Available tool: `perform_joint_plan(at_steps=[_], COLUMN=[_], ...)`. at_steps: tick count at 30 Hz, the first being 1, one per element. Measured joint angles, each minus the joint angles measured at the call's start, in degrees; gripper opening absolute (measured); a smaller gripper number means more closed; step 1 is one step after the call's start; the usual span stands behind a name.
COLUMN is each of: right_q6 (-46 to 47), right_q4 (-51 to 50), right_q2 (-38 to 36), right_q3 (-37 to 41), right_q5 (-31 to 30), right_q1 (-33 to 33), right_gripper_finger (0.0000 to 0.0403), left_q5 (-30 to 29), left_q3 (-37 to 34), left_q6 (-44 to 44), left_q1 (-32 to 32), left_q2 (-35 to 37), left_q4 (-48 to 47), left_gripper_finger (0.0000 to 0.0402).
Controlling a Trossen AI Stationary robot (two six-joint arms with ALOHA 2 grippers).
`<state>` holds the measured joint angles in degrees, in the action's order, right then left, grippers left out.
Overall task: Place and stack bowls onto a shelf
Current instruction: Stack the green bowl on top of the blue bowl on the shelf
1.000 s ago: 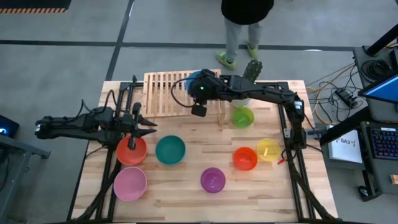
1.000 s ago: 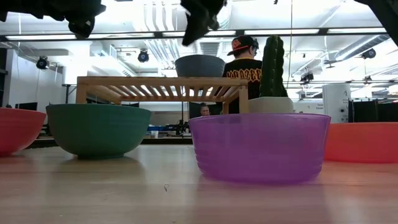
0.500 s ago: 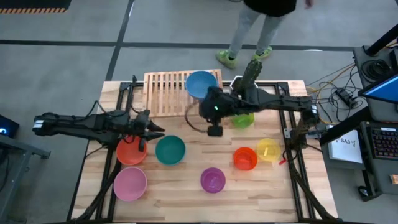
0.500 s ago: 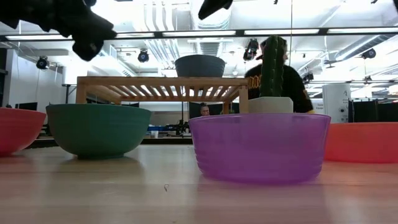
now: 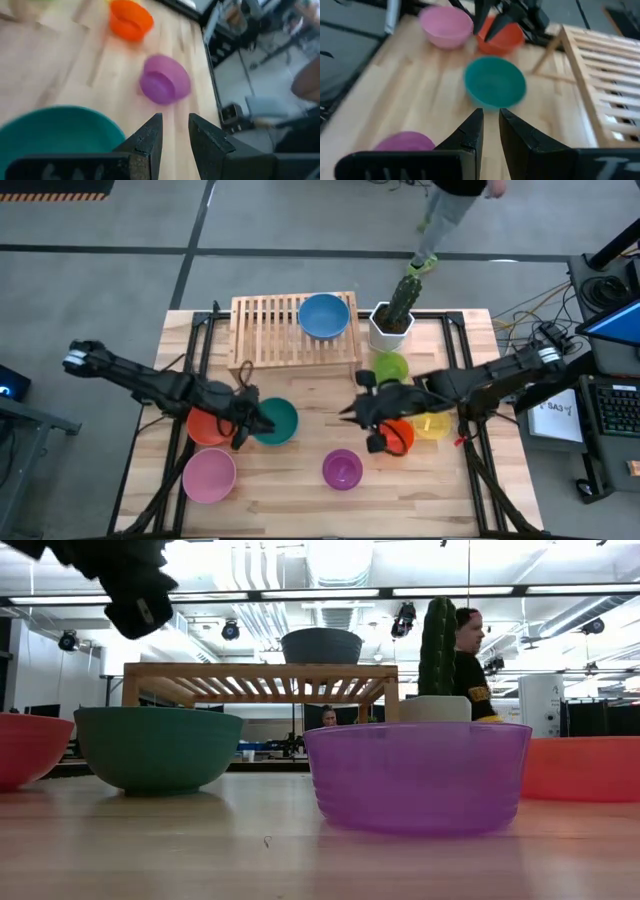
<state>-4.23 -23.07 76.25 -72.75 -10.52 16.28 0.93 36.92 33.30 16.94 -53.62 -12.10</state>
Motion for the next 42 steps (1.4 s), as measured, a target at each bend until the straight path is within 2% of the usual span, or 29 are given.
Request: perform_joint_plan(at_steps=[10,16,20,26,33,37,42], right_q6=[0.4,5.7,9.6,10.1,7.3,5.8,4.1], right_q4=[18.3,25.1,25.5,29.6,31.0,29.7,27.8], right_q2=[-8.2,-13.1,-15.1,-15.8,-15.8,-17.1,-19.3], right_q3=[19.4,28.6,32.6,35.8,35.3,33.4,31.9], right_q5=[-0.1,-0.1,-0.5,-3.0,-2.6,-1.8,0.4], right_q1=[2.0,2.0,2.0,2.0,2.0,2.0,2.0], right_gripper_finger=[0.0052,0.0052,0.0052,0.0052,0.0052,0.0052,0.0052], left_q5=[-0.5,0.2,4.9,10.5,10.1,10.1,-0.2], left_q3=[12.7,14.2,14.2,14.1,14.1,17.2,21.4], left_q6=[-2.5,-1.6,-1.0,-0.8,-1.9,-2.8,-3.4], left_q1=[4.0,4.2,4.8,5.4,5.4,5.4,5.7], left_q2=[-13.1,-17.2,-19.5,-23.7,-26.5,-26.7,-26.9], left_q4=[-16.8,-19.0,-18.9,-18.8,-19.1,-25.2,-31.6], left_gripper_finger=[0.0077,0.0077,0.0077,0.0092,0.0169,0.0209,0.0221])
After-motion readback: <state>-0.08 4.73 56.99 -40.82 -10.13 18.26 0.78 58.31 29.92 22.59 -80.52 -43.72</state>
